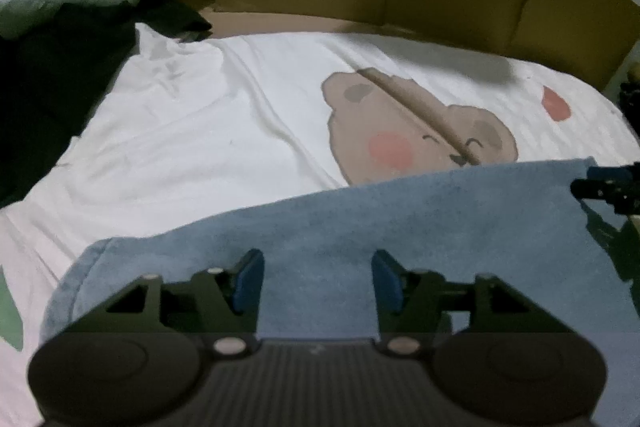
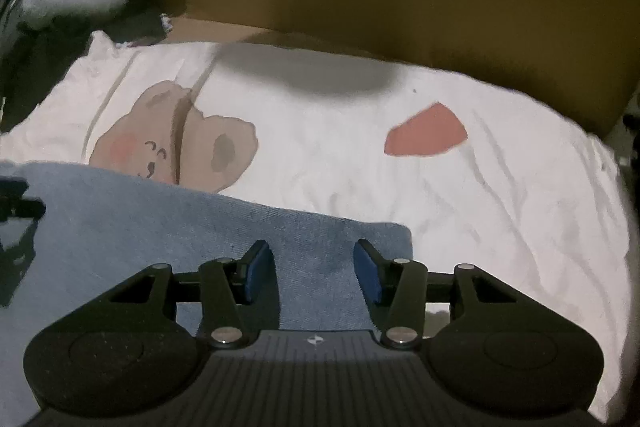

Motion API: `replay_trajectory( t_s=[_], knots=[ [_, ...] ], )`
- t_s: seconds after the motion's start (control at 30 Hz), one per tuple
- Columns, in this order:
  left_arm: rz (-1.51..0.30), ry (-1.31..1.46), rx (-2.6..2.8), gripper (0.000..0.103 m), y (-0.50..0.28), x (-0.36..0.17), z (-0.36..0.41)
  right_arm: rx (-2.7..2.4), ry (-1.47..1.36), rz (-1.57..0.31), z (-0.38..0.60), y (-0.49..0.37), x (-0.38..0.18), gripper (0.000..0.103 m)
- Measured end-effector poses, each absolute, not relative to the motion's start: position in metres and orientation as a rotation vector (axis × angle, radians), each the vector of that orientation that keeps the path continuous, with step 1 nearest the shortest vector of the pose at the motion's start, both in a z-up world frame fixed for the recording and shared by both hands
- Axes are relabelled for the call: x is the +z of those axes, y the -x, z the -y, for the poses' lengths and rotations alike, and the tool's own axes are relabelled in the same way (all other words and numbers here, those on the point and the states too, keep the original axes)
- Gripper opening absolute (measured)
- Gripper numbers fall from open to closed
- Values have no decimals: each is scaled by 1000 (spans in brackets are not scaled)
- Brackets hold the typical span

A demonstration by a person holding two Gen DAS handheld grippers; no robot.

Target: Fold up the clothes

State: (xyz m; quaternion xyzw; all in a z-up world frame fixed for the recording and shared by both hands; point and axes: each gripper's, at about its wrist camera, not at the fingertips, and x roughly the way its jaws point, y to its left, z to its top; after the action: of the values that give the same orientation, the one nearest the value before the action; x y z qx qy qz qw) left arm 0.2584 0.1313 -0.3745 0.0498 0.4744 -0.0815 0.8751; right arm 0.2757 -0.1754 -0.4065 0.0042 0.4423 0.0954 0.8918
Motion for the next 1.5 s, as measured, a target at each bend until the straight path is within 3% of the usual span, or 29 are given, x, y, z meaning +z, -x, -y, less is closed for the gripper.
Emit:
replay_trajectory(
  t_s=[0.1,0.17,0.47,0.57,0.93,1.13,1.5],
  knots=[
    [-1007,-101,-146,63,-258,-367,-132,183,-38,-931,177,-279,-403,53],
    [-1015,-94,-129,53,-257,-359,-136,172,-32,-930,177,-281,-396,52],
    [-995,-133,-7,52,-243,-331,-189,191,46,-899,178,-282,-401,52],
    [-991,-130,12,44,-239,-331,-200,200,50,-902,178,-284,-402,52],
    [-1034,-20,9,49,-247,-353,-221,254,-39,-909,193,-282,-391,52],
    [-1047,-4,18,39,-245,-335,-223,280,-176,-857,239,-231,-353,53],
    [-1033,-22,27,39,-228,-294,-228,276,-223,-879,281,-163,-314,53]
  ],
)
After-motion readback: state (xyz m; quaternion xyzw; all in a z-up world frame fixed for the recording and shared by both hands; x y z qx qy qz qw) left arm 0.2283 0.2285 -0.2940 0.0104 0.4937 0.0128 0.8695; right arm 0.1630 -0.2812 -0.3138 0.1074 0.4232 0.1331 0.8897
